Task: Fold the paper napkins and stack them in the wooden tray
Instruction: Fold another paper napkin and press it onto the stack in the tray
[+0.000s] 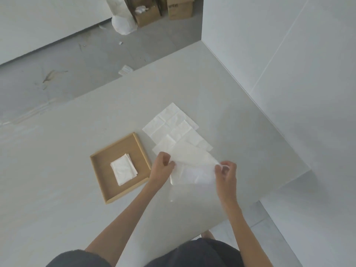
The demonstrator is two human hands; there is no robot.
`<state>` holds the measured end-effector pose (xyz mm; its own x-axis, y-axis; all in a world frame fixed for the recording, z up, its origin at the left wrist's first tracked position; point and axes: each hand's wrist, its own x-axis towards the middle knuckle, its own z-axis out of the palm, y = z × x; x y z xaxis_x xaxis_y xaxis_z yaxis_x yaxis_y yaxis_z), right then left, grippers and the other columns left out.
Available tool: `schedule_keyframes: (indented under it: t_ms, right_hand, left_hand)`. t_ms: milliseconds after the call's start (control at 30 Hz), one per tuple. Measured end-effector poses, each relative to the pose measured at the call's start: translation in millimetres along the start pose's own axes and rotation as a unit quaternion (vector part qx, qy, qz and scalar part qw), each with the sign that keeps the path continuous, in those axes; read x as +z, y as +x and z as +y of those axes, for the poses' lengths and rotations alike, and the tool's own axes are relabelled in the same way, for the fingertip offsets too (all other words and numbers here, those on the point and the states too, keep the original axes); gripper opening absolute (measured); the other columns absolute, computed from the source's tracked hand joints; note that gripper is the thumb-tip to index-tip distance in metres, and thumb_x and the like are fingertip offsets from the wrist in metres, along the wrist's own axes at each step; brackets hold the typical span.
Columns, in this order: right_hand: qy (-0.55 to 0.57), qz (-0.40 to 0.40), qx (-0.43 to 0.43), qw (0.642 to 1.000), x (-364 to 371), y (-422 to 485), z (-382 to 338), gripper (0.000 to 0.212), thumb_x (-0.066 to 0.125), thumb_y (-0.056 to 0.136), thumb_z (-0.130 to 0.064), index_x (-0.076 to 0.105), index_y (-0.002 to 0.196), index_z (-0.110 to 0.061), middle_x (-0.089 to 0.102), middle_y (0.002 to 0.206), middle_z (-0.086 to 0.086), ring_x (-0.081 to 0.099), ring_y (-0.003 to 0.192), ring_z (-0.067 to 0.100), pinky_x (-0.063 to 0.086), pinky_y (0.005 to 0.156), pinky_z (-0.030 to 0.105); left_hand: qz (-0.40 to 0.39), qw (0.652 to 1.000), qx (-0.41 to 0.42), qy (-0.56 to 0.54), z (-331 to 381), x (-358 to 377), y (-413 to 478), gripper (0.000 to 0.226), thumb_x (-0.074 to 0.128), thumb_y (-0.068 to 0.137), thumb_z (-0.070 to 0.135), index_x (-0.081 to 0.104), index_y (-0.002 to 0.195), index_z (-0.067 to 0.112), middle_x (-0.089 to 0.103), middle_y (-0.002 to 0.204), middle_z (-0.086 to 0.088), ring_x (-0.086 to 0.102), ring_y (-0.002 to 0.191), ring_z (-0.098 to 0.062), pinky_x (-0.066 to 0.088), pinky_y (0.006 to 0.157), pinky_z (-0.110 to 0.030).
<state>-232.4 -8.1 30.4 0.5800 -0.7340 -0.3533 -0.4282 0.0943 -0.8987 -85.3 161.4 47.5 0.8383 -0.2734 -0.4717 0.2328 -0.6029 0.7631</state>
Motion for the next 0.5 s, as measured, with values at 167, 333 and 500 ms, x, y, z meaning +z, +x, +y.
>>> schedule_keyframes:
  t_ms: [167, 333, 500]
  right_hand:
    - [0.092, -0.207, -0.032, 0.973, 3, 15, -94, 0.053, 0.072, 0.094, -0.025, 0.045, 0.134, -0.046, 0.071, 0.106, 0.003, 0.071, 0.088, 0.012, 0.058, 0.075, 0.024]
    - [0.048, -0.304, -0.124, 0.943, 41, 1, -155, 0.025, 0.073, 0.092, -0.016, 0.070, 0.108, -0.035, 0.070, 0.095, 0.001, 0.064, 0.087, 0.017, 0.050, 0.077, 0.030]
    - [0.005, -0.383, -0.187, 0.905, 82, -15, -214, 0.026, 0.070, 0.087, -0.029, 0.072, 0.111, -0.038, 0.074, 0.106, -0.002, 0.069, 0.095, 0.020, 0.053, 0.082, 0.035]
  left_hand:
    - [-0.022, 0.965, -0.005, -0.263, 39, -67, -44, 0.053, 0.066, 0.084, 0.022, 0.047, 0.127, 0.047, 0.067, 0.116, -0.005, 0.067, 0.100, -0.023, 0.057, 0.082, -0.042]
    - [-0.009, 0.950, 0.024, -0.310, 58, -130, -69, 0.033, 0.064, 0.091, 0.032, 0.066, 0.123, 0.038, 0.063, 0.121, -0.005, 0.066, 0.100, -0.020, 0.053, 0.082, -0.036]
    - [0.036, 0.945, 0.087, -0.312, 59, -205, -91, 0.027, 0.058, 0.100, 0.017, 0.071, 0.120, 0.030, 0.056, 0.083, 0.005, 0.063, 0.075, -0.010, 0.053, 0.068, -0.024]
